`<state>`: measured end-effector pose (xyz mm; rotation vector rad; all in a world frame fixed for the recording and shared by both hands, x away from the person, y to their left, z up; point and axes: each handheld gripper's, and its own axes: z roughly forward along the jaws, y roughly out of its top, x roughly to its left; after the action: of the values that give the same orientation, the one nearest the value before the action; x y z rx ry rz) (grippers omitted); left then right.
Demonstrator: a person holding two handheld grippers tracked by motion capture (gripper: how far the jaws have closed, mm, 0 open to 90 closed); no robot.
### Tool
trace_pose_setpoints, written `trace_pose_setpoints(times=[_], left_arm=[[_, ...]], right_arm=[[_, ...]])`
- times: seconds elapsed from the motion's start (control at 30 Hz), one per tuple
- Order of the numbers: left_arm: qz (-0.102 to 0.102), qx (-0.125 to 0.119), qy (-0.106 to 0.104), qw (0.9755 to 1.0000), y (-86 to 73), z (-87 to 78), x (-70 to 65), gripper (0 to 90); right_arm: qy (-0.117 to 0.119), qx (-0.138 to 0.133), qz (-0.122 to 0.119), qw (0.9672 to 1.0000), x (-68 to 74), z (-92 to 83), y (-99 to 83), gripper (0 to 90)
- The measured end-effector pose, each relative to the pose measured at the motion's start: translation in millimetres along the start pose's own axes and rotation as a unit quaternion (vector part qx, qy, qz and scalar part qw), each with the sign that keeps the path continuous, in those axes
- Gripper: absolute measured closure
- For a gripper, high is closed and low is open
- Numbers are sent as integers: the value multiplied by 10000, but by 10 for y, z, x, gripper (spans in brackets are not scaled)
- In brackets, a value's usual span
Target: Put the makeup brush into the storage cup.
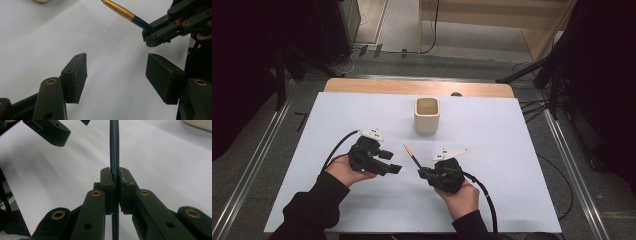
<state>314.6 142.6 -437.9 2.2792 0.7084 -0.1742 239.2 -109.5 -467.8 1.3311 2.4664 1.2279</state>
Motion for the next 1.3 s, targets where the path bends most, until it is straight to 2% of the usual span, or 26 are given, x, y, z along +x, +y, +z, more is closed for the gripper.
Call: trace_pose_setpoints(times=[0.17,0.33,0.57,0.83,1.17,1.3], left_arm=[[-150,-191,-36,9997,-7,3,-31,341],[-229,-293,-62,9993,-22,24,-70,341],[-321,-404,-42,9987,-25,40,-102,342],[-596,-685,-114,9958,-12,34,-113,364],[-721,-846,-163,9937,11,123,-175,428],[-912,-981,-266,9906,19,150,-174,457]], right_arm=[[-128,-144,86,9998,63,50,-79,843],[-239,-461,299,9982,118,77,-164,843],[-289,-669,426,9964,121,94,-203,843],[-287,-838,499,9948,128,129,-231,843],[-253,-927,556,9938,150,163,-227,843],[-237,-964,579,9934,148,164,-223,843]])
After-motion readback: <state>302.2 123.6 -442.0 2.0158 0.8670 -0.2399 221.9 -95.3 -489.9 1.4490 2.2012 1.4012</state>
